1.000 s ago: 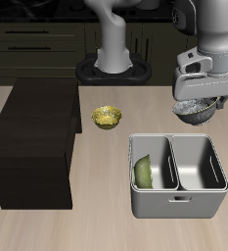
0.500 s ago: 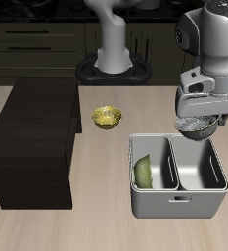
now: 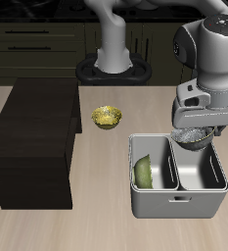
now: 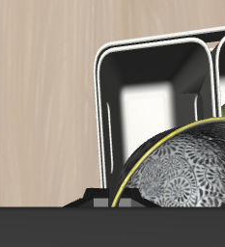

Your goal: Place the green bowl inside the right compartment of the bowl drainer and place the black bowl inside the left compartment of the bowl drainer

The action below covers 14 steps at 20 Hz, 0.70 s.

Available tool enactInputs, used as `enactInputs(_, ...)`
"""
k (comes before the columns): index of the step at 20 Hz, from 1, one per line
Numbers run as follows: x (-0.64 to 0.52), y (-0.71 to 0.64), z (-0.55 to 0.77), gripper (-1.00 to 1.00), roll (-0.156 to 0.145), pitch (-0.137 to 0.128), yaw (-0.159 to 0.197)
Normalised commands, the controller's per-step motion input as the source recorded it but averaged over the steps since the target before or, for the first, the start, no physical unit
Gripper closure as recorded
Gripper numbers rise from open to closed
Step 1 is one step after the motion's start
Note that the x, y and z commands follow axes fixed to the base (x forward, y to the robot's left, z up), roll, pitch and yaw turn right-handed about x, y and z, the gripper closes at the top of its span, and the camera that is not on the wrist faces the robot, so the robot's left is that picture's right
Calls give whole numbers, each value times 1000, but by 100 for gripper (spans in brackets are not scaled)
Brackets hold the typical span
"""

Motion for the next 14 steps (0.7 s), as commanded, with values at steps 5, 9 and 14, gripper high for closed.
enactInputs(5,34,-59,-291,100,-2,42,3)
enactInputs(9,-8,47,-162,100,15,25,4)
enactInputs(14,-64,134,-200,100,15,38,34)
